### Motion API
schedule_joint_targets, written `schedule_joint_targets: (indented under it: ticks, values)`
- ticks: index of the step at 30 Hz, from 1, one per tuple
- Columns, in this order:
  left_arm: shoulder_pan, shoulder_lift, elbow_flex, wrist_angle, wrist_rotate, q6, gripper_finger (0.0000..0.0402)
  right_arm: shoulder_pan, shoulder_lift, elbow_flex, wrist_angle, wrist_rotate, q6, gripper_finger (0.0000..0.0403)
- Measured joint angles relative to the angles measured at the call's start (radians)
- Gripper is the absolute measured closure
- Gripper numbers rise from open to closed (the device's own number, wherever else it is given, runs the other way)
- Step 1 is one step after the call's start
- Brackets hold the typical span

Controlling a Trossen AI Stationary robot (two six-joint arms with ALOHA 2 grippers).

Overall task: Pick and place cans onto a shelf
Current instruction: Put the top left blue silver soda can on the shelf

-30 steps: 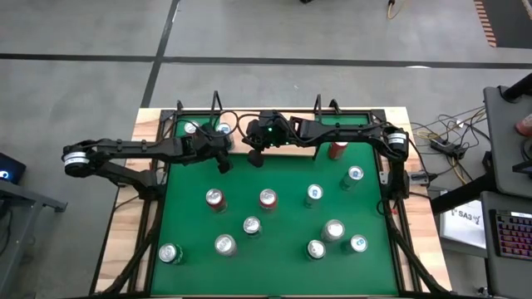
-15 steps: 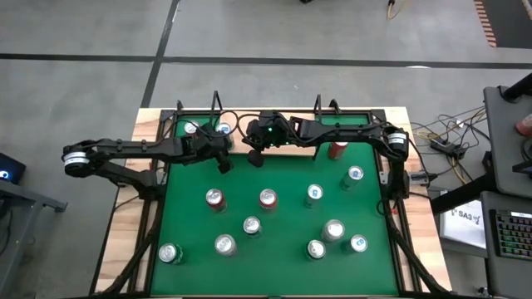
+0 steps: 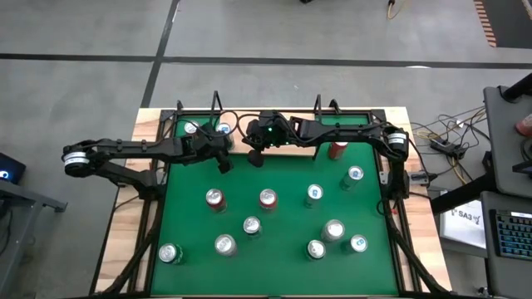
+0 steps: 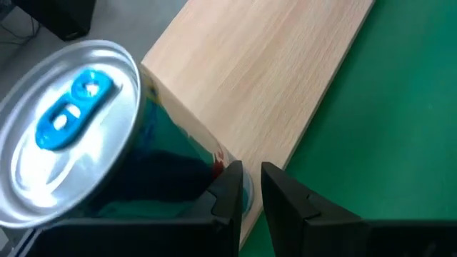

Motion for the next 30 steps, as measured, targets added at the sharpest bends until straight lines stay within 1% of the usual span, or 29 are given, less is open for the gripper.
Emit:
schedule_joint_targets:
  ticks: [12,30]
  values:
    - [0.019,0.0,0.0,0.049,-0.001,0.06,0.0365,0.0,0.0,0.0,0.0,0.0,0.006,0.0394]
    - [0.022,-0.012,0.0,0.054,0.009,0.041,0.0365,0.0,0.0,0.0,0.0,0.0,0.007,0.0394]
